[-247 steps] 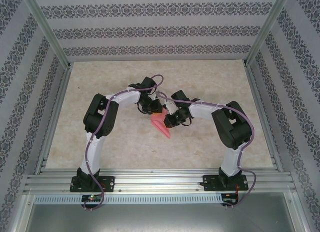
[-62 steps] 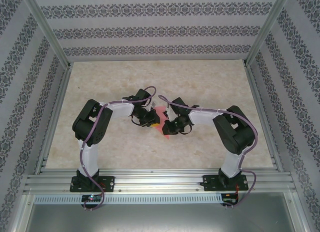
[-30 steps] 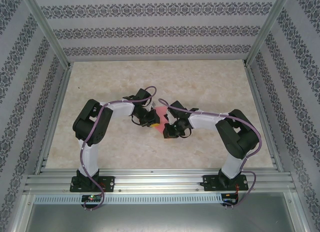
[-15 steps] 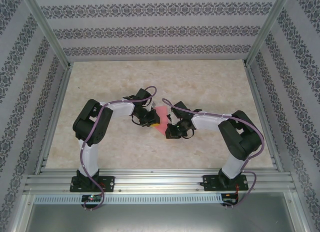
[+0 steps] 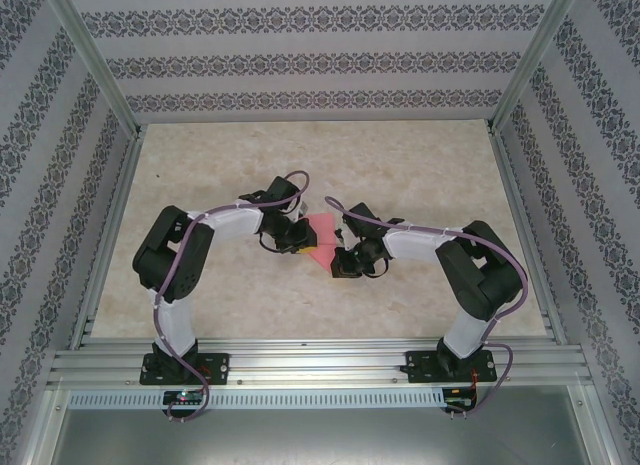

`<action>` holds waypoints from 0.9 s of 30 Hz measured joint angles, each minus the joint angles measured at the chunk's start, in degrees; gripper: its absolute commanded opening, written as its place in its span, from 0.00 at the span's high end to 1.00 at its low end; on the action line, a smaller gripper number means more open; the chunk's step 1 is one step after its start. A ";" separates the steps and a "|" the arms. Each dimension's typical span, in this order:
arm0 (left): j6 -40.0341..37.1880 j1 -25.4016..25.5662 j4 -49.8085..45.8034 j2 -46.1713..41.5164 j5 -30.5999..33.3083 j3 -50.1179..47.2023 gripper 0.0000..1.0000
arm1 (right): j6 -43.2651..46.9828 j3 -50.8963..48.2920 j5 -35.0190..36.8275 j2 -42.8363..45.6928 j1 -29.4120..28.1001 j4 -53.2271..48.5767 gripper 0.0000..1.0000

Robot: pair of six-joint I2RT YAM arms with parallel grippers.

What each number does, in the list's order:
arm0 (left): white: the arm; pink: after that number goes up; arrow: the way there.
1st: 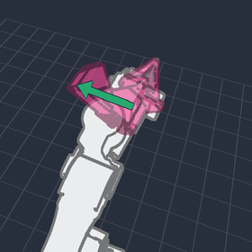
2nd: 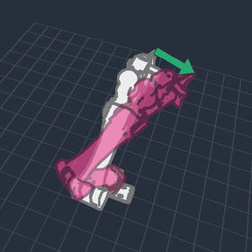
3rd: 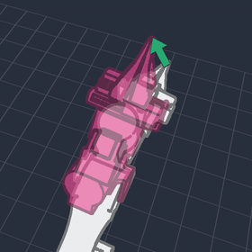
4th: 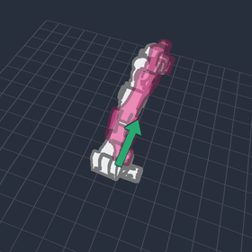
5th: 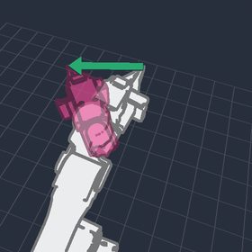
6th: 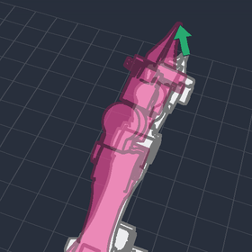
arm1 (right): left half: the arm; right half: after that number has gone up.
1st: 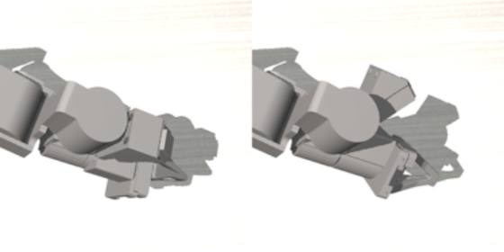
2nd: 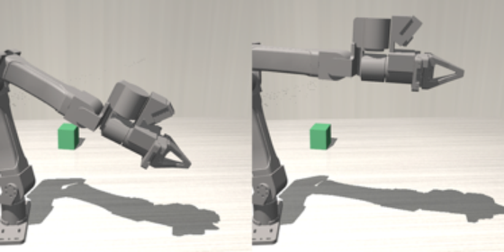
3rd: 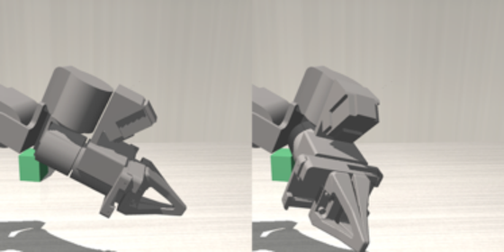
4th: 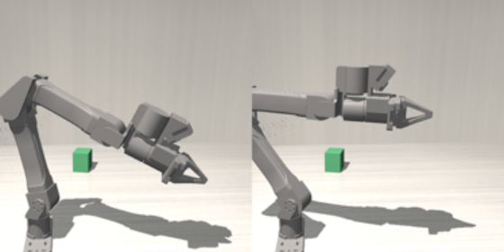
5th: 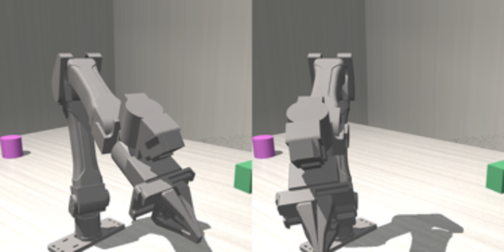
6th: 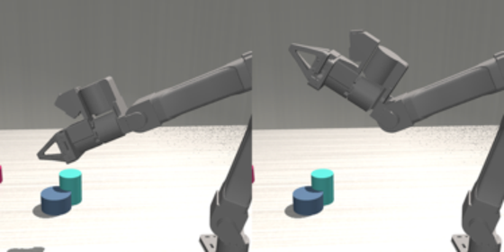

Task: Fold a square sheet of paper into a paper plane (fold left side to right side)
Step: Third fold the triangle at the center of the table.

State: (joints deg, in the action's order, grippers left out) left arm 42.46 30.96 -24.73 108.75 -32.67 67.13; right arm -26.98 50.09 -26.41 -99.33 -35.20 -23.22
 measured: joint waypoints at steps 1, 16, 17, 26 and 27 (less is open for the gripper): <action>0.00 0.17 0.02 -0.35 -0.13 0.00 0.85 | 0.00 0.00 -0.22 -0.11 0.04 0.02 0.92; 0.70 5.49 -0.04 3.39 -4.11 0.74 0.86 | 0.02 0.15 -0.66 -0.37 0.13 -0.11 0.92; 0.87 5.49 -0.02 3.82 -4.13 0.79 0.86 | 0.02 0.15 -0.68 -0.37 0.22 -0.13 0.92; 1.62 5.49 -0.31 5.88 -3.87 2.27 0.86 | 0.07 0.44 -1.14 -0.68 0.46 -0.52 0.92; 1.60 5.49 -0.50 5.95 -3.61 2.43 0.86 | 0.07 0.44 -1.16 -0.68 0.46 -0.55 0.93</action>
State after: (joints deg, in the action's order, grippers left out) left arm 44.05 36.45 -25.23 114.69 -36.27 69.56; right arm -26.92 50.52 -27.57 -100.01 -34.74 -23.77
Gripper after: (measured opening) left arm 0.144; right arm 0.078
